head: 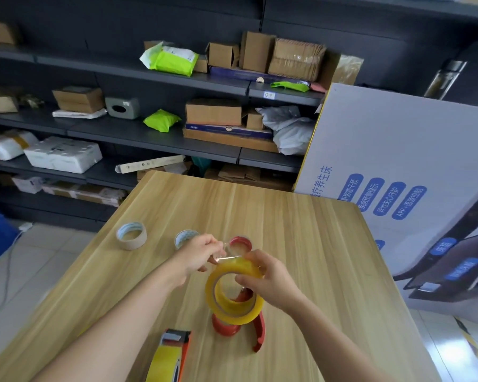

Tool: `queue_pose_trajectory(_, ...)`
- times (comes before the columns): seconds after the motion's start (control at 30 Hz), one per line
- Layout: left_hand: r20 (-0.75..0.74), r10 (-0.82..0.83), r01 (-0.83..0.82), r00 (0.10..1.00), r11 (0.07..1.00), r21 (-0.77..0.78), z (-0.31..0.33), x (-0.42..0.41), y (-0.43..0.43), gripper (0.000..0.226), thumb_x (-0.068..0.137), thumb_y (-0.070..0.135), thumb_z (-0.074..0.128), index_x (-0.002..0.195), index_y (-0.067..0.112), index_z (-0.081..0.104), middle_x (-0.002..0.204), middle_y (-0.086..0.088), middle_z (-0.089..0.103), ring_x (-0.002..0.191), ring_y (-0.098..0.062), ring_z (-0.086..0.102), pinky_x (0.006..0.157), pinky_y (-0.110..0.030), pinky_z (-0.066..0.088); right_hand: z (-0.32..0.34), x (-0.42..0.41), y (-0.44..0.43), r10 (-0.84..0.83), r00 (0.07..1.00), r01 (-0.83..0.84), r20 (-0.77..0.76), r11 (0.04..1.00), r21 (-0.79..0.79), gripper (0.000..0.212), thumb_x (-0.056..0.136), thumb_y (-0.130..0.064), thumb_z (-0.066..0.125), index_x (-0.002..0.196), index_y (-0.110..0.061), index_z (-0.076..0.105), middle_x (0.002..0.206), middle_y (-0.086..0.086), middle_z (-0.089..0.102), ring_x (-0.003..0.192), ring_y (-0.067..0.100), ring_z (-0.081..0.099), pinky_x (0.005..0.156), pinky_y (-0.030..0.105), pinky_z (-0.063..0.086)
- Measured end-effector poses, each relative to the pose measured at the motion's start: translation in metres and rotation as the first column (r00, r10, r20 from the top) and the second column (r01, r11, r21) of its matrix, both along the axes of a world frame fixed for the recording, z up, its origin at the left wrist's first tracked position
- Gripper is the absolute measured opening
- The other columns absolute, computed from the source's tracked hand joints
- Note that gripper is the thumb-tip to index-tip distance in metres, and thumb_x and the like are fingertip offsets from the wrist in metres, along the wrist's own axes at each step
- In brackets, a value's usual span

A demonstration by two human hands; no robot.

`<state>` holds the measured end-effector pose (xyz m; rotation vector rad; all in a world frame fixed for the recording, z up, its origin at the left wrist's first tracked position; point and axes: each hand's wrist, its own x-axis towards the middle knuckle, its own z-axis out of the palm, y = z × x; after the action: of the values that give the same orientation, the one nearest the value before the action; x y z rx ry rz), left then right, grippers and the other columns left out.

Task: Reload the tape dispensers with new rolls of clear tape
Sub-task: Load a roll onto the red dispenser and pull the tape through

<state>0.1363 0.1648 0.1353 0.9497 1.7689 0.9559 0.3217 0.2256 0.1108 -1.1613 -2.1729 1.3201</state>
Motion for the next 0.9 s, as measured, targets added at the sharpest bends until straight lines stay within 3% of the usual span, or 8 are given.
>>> queue_pose_trajectory(0.13,0.327,-0.062,0.058,0.943,0.998,0.022,-0.007,-0.011,-0.012,0.02,0.092,0.012,0.04,0.081,0.014,0.057,0.11,-0.013,0.07,0.089,-0.02,0.061,0.075,-0.034,0.044,0.001,0.003,0.002,0.029,0.997,-0.042,-0.073,0.982,-0.187,0.019,0.082,-0.021,0.077,0.1,-0.023,0.069,0.087,0.002,0.07,0.077,0.015,0.065,0.078,0.035,0.056)
queue_pose_trajectory(0.23,0.427,-0.067,0.046,0.902,0.997,0.059,-0.018,-0.013,-0.019,0.019,0.085,-0.001,0.043,0.094,0.009,0.056,0.113,-0.016,0.068,0.092,-0.024,0.062,0.072,-0.035,0.047,0.001,0.003,-0.001,0.047,0.991,-0.085,-0.128,0.946,-0.313,0.018,0.088,-0.02,0.073,0.105,-0.02,0.071,0.091,0.007,0.071,0.079,0.015,0.067,0.077,0.033,0.059)
queue_pose_trajectory(0.4,0.452,-0.072,0.051,0.889,0.997,0.059,-0.03,-0.01,-0.024,0.046,0.074,0.012,0.065,0.117,0.014,0.047,0.114,-0.008,0.07,0.092,-0.019,0.064,0.072,-0.035,0.048,-0.002,-0.002,-0.003,0.047,0.989,-0.094,-0.138,0.929,-0.357,0.013,0.091,-0.021,0.068,0.104,-0.022,0.072,0.088,0.001,0.072,0.075,0.006,0.066,0.071,0.024,0.054)
queue_pose_trajectory(0.53,0.436,-0.053,0.052,0.898,0.999,0.016,-0.039,-0.013,-0.027,0.043,0.083,0.016,0.069,0.12,0.019,0.048,0.113,-0.008,0.069,0.089,-0.02,0.062,0.071,-0.035,0.051,-0.008,-0.003,-0.003,0.046,0.993,-0.081,-0.107,0.932,-0.352,0.017,0.089,-0.019,0.072,0.105,-0.024,0.07,0.084,-0.008,0.072,0.074,0.004,0.066,0.073,0.022,0.055)
queue_pose_trajectory(0.7,0.435,-0.108,0.121,0.894,0.993,-0.002,-0.055,-0.014,-0.029,0.005,0.092,0.018,0.061,0.093,0.014,0.063,0.086,-0.008,0.063,0.075,-0.016,0.062,0.065,-0.029,0.054,-0.029,-0.006,-0.007,-0.022,0.997,-0.005,-0.079,0.943,-0.331,0.025,0.085,-0.021,0.076,0.106,-0.016,0.064,0.098,0.003,0.07,0.081,0.011,0.067,0.078,0.027,0.057)
queue_pose_trajectory(0.8,0.377,-0.011,0.022,0.926,0.999,-0.026,-0.067,-0.012,-0.024,0.011,0.09,0.018,0.065,0.08,0.014,0.061,0.077,-0.009,0.054,0.063,-0.014,0.058,0.057,-0.027,0.051,-0.042,-0.008,-0.013,-0.121,0.992,0.103,-0.036,0.94,-0.325,0.029,0.079,-0.029,0.079,0.101,-0.018,0.063,0.099,0.002,0.071,0.089,0.014,0.068,0.082,0.032,0.058)
queue_pose_trajectory(0.9,0.32,0.087,-0.076,0.943,0.996,-0.048,-0.078,-0.005,-0.02,0.012,0.088,0.018,0.066,0.078,0.015,0.062,0.07,-0.002,0.06,0.061,-0.014,0.055,0.055,-0.026,0.047,-0.054,-0.016,-0.025,-0.247,0.967,0.253,0.064,0.959,-0.125,0.028,0.082,-0.031,0.075,0.105,-0.02,0.062,0.104,-0.009,0.066,0.098,0.009,0.063,0.085,0.026,0.052)
